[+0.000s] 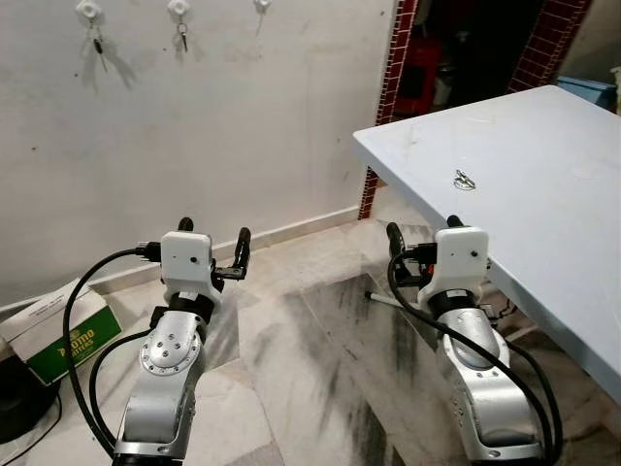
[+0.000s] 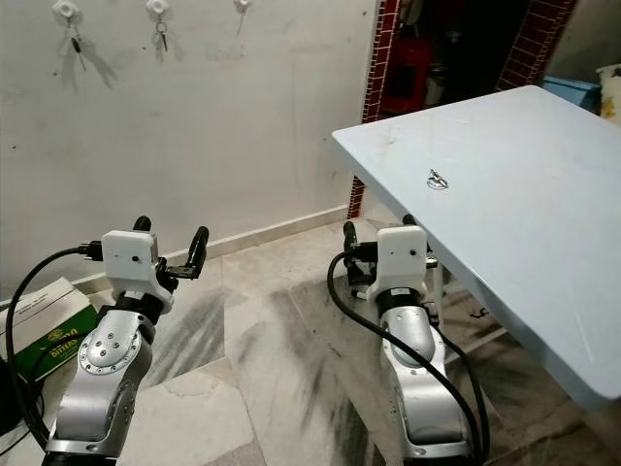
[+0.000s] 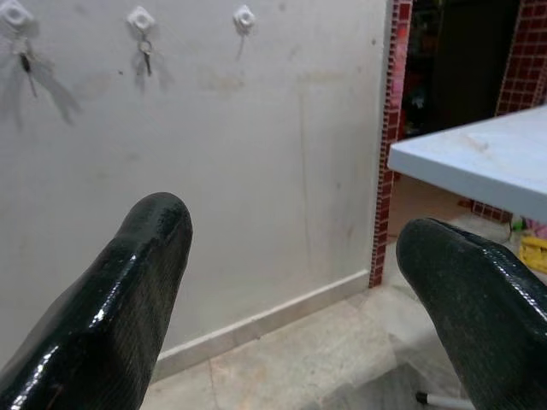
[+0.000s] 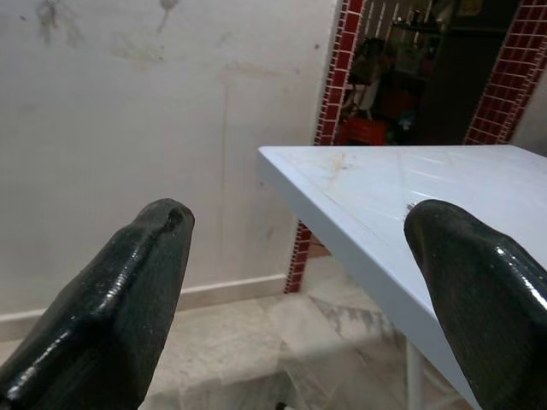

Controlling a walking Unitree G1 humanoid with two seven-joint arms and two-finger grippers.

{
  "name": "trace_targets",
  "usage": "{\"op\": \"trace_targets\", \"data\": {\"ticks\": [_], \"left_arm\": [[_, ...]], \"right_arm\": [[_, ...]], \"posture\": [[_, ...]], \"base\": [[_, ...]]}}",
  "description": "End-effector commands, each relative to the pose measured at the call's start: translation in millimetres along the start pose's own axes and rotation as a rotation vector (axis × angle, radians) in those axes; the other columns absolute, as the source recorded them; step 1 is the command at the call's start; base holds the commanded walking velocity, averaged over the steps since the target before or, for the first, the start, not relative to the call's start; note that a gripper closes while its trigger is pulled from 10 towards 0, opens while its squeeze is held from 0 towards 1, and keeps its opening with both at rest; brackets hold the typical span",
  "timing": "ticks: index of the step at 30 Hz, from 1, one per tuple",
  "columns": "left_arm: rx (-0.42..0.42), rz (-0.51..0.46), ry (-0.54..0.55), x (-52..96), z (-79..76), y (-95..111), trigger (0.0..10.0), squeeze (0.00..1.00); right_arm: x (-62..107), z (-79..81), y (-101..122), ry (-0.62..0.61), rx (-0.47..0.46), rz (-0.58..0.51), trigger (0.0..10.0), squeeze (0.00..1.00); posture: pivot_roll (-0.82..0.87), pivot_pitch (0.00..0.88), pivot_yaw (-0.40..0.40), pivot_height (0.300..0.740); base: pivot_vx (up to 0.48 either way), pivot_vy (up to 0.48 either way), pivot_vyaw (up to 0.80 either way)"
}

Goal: Hang keys on a hook

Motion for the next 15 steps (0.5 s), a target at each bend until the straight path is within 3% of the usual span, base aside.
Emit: {"op": "trace_targets", "data": {"ticks": [1,9,15], "left_arm": [[0.003,0.036,0.010,3.4,5.6,-11,10.0,0.00],[0.187,0.174,0.038,3.2,15.5,-43,10.0,0.00],[0.208,0.211,0.036,1.2,15.4,-52,10.0,0.00]], "right_arm": [[-0.2,-2.5,-7,-0.007,0.003,0.019,10.0,0.00],[-3.2,2.7,-33,0.024,-0.094,0.105,10.0,0.00],[-3.3,5.0,-33,0.036,-0.081,0.099,10.0,0.00]], "posture": [[-0.01,0.000,0.018,0.740],[-0.02,0.000,0.008,0.740],[-0.03,0.000,0.010,0.740]], "base": [[0.000,0.000,-0.78],[0.000,0.000,-0.74],[0.000,0.000,-0.71]]}}
Point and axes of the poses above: a point about 5 cm out from each wrist's last joint towards the gripper, its own x axis pointing back from the gripper into the wrist, its own y axis along the axis of the wrist's last joint, z = x × y, the point moved 6 cm from there along -x, pointing out of the wrist towards the gripper, and after that the axes turned 12 degrees about x, right-handed, at the moved point
